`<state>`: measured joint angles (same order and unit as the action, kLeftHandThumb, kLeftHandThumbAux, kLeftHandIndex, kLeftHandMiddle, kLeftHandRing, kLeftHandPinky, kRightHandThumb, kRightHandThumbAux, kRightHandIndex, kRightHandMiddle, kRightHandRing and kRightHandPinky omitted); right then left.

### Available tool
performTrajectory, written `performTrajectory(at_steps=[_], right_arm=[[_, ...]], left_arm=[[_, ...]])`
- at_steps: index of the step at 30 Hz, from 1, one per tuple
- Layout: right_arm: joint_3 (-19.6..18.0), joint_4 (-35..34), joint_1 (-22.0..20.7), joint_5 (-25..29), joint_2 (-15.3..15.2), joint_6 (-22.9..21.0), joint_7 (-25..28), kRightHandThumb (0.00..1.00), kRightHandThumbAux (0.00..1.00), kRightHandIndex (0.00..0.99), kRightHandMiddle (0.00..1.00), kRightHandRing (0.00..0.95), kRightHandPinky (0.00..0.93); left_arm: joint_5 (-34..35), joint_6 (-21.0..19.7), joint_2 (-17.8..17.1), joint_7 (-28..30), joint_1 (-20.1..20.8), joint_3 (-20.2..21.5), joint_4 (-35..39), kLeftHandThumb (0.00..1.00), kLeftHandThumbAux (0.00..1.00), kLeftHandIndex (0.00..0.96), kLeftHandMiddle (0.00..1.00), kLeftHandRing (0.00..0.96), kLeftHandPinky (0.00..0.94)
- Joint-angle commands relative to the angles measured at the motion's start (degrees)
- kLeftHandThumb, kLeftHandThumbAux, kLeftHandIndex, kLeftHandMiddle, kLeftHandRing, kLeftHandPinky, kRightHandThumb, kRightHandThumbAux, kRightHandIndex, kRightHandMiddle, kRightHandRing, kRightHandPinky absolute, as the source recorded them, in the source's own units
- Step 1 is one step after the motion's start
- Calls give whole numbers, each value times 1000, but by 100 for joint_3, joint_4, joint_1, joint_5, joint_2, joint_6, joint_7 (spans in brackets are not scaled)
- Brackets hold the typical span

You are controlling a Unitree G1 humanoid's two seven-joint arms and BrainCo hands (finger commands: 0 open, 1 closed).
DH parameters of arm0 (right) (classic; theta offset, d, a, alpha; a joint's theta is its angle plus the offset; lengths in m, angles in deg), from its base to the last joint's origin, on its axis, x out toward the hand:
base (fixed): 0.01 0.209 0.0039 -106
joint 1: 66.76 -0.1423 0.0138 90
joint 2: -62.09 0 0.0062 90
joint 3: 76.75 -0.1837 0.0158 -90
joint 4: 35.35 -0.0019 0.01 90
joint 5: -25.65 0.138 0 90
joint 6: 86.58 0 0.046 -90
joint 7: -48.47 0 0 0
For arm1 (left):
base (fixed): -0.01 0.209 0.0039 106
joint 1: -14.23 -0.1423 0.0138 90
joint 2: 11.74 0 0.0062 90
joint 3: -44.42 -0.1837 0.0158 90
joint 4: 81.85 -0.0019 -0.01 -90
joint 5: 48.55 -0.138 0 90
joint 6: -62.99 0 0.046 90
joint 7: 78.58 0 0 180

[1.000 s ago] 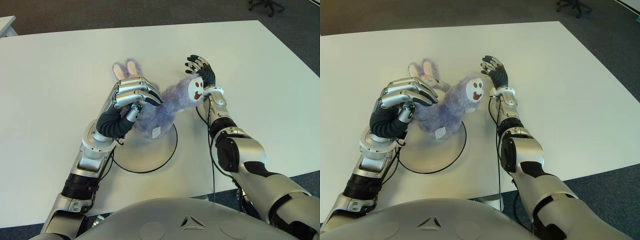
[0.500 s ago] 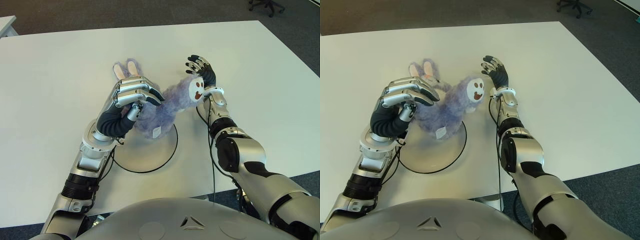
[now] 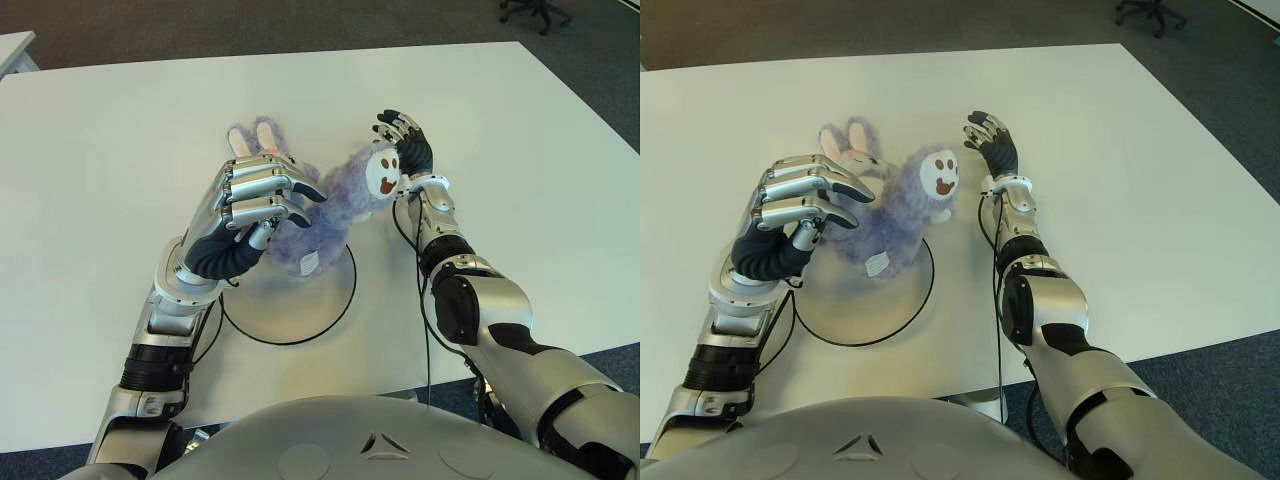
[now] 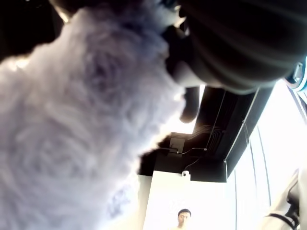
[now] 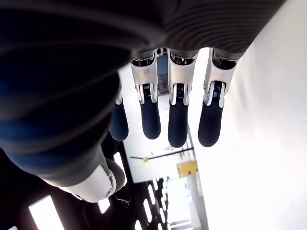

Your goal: Put the doll into the plate.

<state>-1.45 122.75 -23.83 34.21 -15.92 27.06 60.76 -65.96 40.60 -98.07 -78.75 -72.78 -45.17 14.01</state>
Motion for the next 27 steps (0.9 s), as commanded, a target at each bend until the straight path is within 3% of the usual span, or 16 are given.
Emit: performTrajectory(at_steps=[1,5,13,17,18,19,23,24,27], right_arm=[[4,130,281,1,61,-148,-33,504,786,230,215,246,312],[6,128,285,1,58,-147,-28,488,790,225,211,245,309],[0,133,281,10,58,-170,-23,476,794,220,208,239,303],[-10,150,269,18,61,-181,-20,486,790,225,213,244,312],[-12,151,271,19,59,-180,-17,491,787,227,214,245,311],[-12,151,273,18,56,-179,-17,494,786,227,214,245,310],[-14,155,273,19,55,-179,-18,500,782,223,214,243,304],[-15,156,272,20,55,-179,-17,505,783,225,214,242,304],[-19,152,277,26,50,-173,-6,511,784,226,213,241,303]], left_arm=[[-232,425,248,-179,242,206,-259,1000,663,501,401,401,476],[-492,786,422,-269,405,468,-417,1000,663,475,400,411,494],[-778,1057,543,-304,555,818,-581,1000,664,393,410,445,514],[-1215,1451,992,-474,761,1386,-652,1000,665,378,412,455,512],[-1263,1505,1045,-491,789,1442,-672,950,662,386,425,486,405],[-1303,1568,1094,-511,823,1500,-710,937,661,388,428,493,377],[-1437,1747,1256,-573,946,1735,-832,930,664,376,432,498,376],[-1472,1790,1308,-592,979,1810,-857,853,676,384,450,387,369],[-1549,1890,1444,-610,1037,1959,-900,827,680,385,456,350,367]])
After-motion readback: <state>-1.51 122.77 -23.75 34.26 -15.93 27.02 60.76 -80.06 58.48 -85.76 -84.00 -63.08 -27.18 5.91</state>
